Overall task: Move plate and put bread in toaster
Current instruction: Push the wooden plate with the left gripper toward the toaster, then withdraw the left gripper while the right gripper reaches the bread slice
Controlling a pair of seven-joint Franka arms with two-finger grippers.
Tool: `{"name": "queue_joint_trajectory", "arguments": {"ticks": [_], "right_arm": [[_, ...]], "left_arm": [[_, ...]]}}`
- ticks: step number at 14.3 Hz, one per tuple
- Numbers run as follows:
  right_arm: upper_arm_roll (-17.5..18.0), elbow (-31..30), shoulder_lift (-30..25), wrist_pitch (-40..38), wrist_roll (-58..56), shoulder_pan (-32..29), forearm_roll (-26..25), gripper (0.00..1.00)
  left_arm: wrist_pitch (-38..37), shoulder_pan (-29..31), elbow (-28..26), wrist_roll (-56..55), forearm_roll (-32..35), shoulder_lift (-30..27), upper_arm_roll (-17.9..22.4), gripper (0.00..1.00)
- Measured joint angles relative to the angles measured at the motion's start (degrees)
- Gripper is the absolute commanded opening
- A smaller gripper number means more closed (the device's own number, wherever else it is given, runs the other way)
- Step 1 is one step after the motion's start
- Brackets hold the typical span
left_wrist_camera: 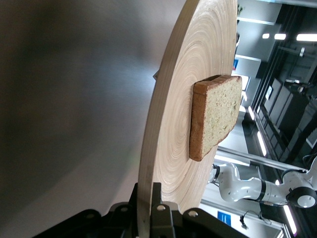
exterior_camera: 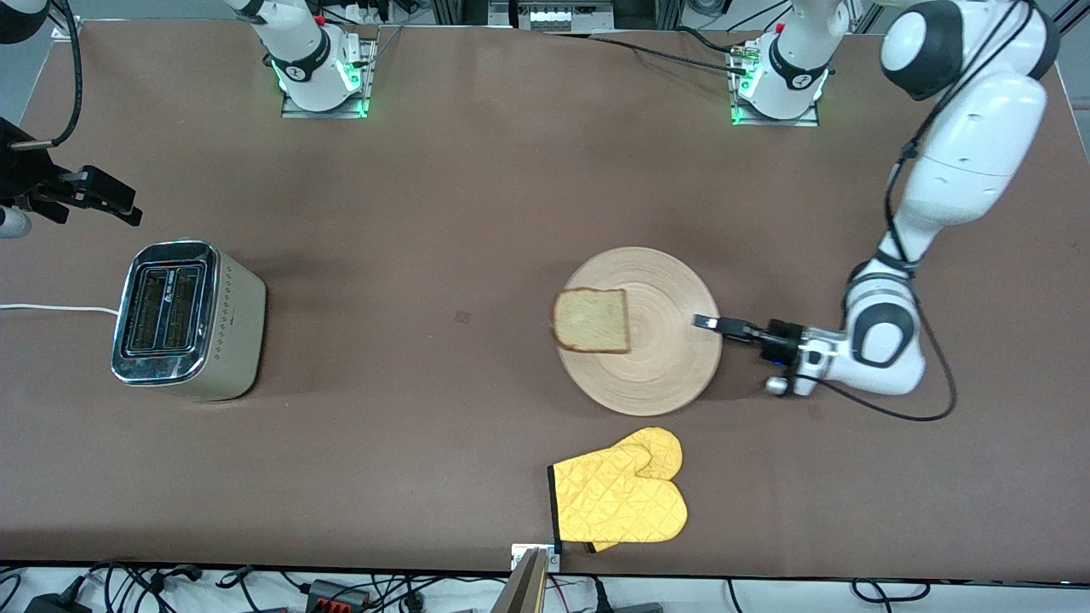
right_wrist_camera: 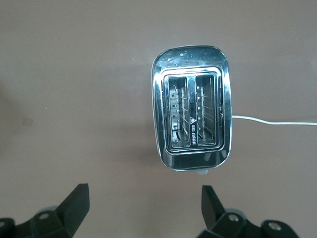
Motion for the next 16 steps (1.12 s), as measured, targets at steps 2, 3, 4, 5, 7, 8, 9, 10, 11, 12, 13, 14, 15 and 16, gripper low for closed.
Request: {"name": "queue_joint_trajectory", "arguments": {"ticks": [2,3,4,5,7,8,9,10,11,12,13,14,15,16], "right_arm": [[0.0,0.0,0.0,0.0,0.0,0.0,0.0,1.00],[0.0,0.0,0.0,0.0,-0.1,0.0,0.0,1.00],[0.0,0.0,0.0,0.0,-0.1,0.0,0.0,1.00],[0.0,0.0,0.0,0.0,-0.1,0.0,0.0,1.00],[0.0,0.0,0.1,0.0,-0.1,-0.1,0.0,1.00],[0.0,0.0,0.1,0.0,-0.1,-0.1,0.0,1.00],[0.0,0.0,0.3,0.2,-0.1,-0.1,0.0,1.00],[0.0,-0.1,0.8,0.6,-0.2,-0.1,0.0,1.00],[0.1,-0.2,1.5,1.1,-0.3,0.0,0.0,1.00],[0.2,-0.2,2.6,1.5,-0.5,0.4,0.1,1.00],[0.4,-0.3,3.8,2.1,-0.6,1.2,0.2,1.00],[0.6,-0.4,5.3,3.0,-0.6,2.5,0.6,1.00],[0.7,-0.4,6.8,3.9,-0.4,4.1,1.5,1.00],[0.8,-0.5,8.4,4.9,-0.3,5.5,2.6,1.00]], "left_arm": [[4.6,-6.3,0.4,0.0,-3.3,0.0,-0.1,0.01],[6.4,-8.8,0.5,-0.1,-4.9,0.0,0.0,0.01],[7.6,-11.1,0.6,-0.2,-6.4,0.0,0.0,0.04],[8.6,-13.1,0.8,-0.2,-7.8,0.0,0.0,0.04],[12.3,-17.1,1.5,-0.2,-9.9,0.0,0.0,0.02],[14.9,-18.9,1.7,-0.3,-10.7,0.0,0.0,0.01],[17.0,-20.7,1.8,-0.4,-11.1,0.1,0.0,0.01],[18.4,-22.3,1.9,-0.5,-11.1,0.2,0.1,0.01],[19.1,-23.4,1.9,-0.6,-11.1,0.3,0.1,0.01],[19.5,-24.0,1.9,-0.7,-11.1,0.6,0.2,0.01],[19.5,-24.2,2.0,-0.7,-11.1,0.9,0.2,0.04],[19.5,-24.4,2.2,-0.7,-11.1,1.3,0.2,0.06],[19.5,-24.5,2.6,-0.7,-11.1,1.6,0.3,0.09],[19.5,-24.6,3.0,-0.7,-11.1,1.8,0.4,0.14]]}}
